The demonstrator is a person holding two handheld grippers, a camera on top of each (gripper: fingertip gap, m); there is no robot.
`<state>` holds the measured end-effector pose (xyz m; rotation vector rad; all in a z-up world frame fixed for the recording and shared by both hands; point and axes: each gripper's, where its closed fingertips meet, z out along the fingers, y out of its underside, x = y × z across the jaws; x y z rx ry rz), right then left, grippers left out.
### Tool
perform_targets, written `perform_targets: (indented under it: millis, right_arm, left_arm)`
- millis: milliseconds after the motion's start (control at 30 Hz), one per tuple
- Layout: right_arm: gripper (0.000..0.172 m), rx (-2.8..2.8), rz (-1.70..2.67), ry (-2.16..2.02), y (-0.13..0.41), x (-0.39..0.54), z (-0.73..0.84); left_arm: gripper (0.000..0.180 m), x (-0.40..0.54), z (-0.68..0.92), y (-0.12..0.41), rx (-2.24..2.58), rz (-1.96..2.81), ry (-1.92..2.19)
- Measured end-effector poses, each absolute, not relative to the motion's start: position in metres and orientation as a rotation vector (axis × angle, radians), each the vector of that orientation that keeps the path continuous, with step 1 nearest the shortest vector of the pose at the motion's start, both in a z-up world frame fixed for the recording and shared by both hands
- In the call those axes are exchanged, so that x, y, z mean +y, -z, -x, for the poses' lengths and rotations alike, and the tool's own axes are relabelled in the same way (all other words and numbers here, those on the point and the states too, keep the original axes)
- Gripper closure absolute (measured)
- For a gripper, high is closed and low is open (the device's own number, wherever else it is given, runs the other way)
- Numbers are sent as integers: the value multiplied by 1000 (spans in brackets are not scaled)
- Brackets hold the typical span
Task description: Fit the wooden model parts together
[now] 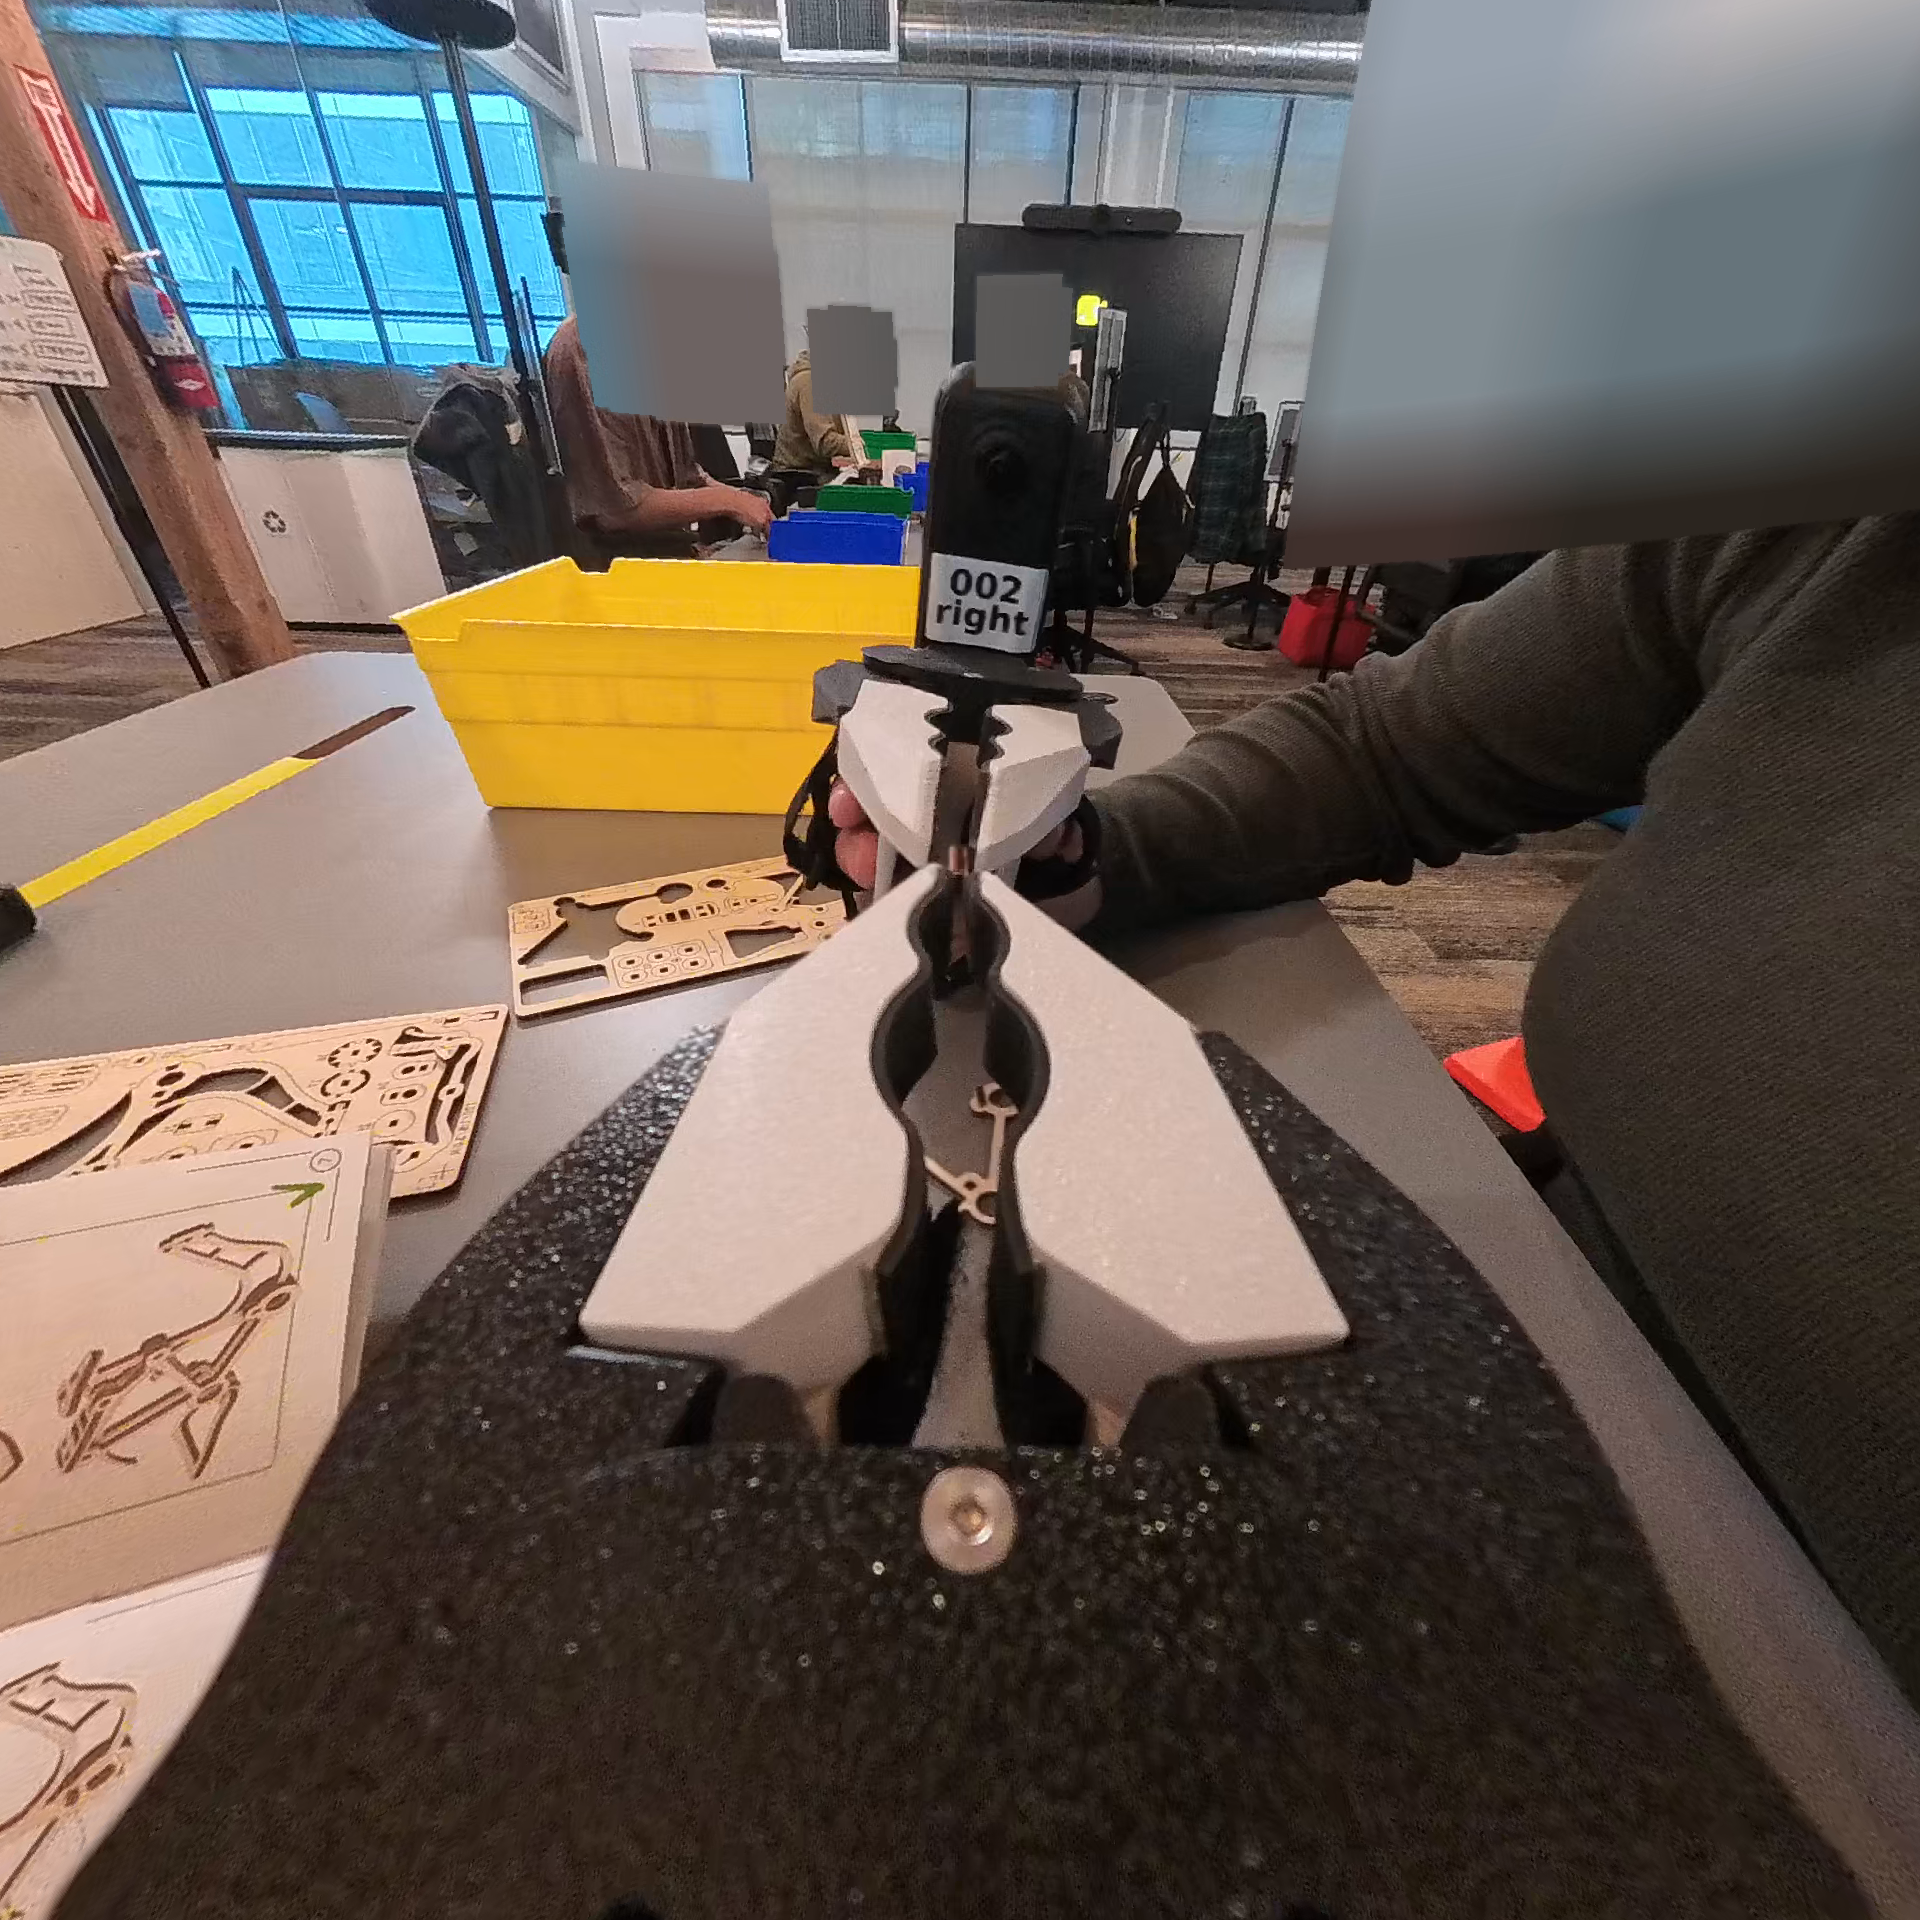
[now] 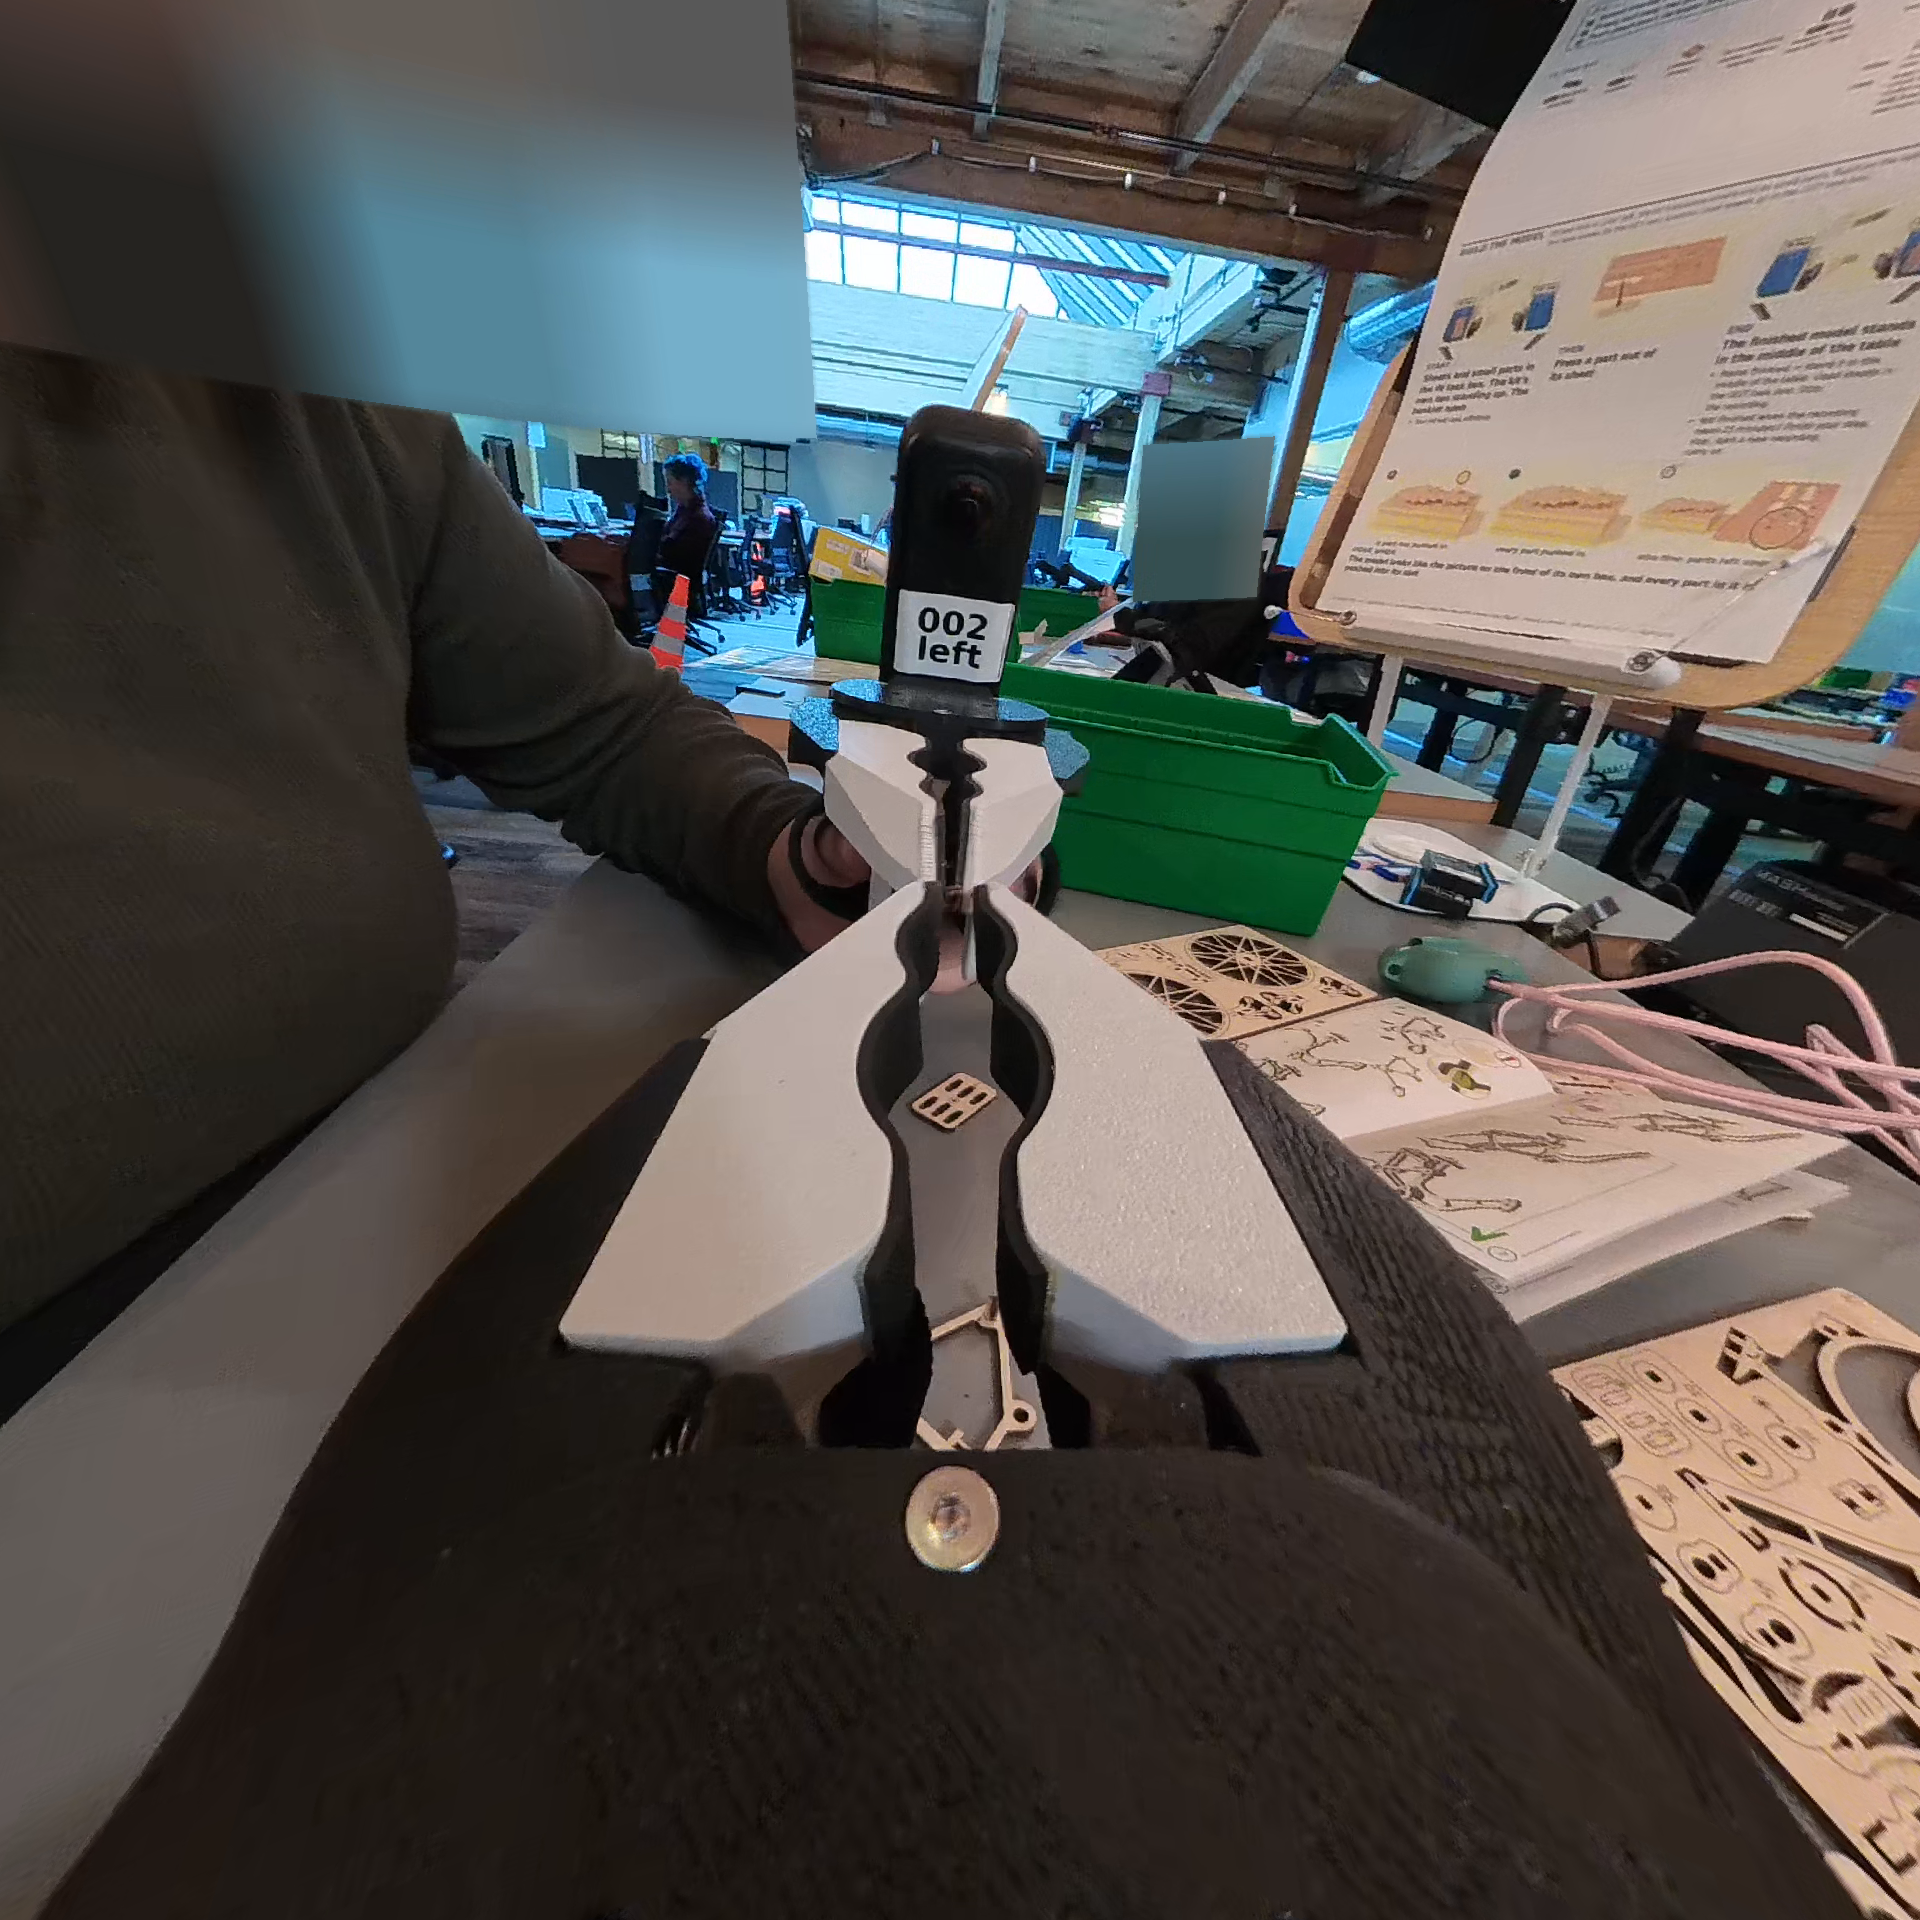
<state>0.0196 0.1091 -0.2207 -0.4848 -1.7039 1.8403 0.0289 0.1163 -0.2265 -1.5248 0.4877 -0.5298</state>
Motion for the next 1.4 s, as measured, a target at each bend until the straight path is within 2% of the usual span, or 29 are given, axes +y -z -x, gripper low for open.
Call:
perform_targets:
  millis: [600, 1067, 1400]
  right_arm:
    - [172, -1759, 544, -1908, 225, 107, -20]
    - [171, -1652, 686, -1943, 221, 131, -10]
    - [171, -1546, 733, -1586, 226, 164, 4]
  left_arm:
    - [180, 116, -29, 231, 456, 1536, 638]
    - [180, 124, 11, 235, 444, 1508, 119]
    - [180, 127, 11, 250, 486, 1532, 42]
